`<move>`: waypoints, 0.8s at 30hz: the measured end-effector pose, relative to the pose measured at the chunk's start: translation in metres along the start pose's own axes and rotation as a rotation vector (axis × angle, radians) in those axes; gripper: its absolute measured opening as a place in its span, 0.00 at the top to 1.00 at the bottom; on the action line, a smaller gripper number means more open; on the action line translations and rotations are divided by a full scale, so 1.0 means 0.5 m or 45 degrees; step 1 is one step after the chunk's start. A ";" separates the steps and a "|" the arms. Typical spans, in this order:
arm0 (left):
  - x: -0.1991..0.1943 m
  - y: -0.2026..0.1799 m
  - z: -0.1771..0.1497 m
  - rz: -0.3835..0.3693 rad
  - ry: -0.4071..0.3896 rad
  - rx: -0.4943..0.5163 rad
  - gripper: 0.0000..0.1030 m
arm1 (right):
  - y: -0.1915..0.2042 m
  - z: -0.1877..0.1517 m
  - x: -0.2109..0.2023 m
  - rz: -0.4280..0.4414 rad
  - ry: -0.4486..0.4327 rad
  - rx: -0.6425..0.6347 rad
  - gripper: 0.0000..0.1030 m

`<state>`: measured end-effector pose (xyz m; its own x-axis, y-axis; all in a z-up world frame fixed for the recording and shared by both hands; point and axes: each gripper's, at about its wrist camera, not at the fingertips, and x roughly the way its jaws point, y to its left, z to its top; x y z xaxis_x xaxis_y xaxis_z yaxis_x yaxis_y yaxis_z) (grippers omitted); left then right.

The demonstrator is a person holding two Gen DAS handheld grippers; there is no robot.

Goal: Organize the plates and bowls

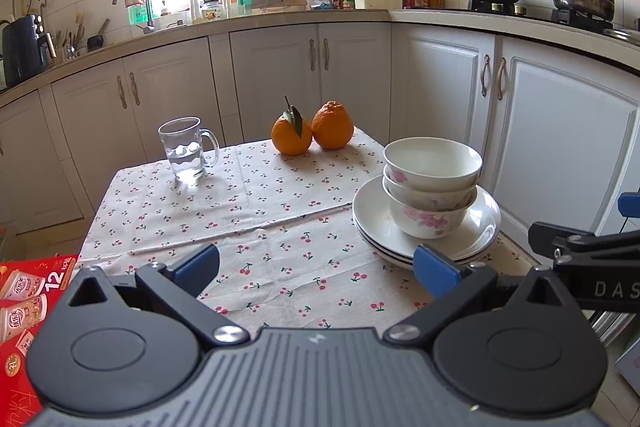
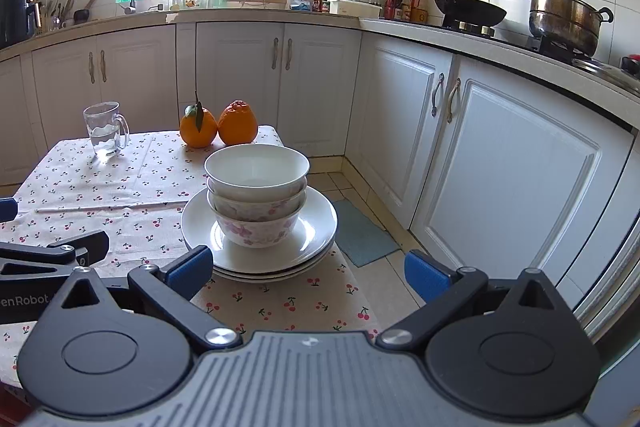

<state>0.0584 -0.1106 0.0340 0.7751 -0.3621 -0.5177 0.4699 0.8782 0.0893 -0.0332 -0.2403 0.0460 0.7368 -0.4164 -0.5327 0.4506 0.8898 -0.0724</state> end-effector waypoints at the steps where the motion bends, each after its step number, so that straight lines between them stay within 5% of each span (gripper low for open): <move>1: -0.001 -0.001 0.000 0.006 -0.001 -0.002 0.01 | 0.000 0.000 0.000 0.001 0.000 0.002 0.00; 24: -0.006 0.001 0.000 0.032 0.009 -0.019 0.01 | -0.001 0.000 -0.004 -0.007 -0.010 0.011 0.00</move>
<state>0.0564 -0.1090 0.0353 0.7839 -0.3376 -0.5212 0.4439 0.8916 0.0901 -0.0348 -0.2398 0.0469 0.7382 -0.4225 -0.5259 0.4586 0.8860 -0.0681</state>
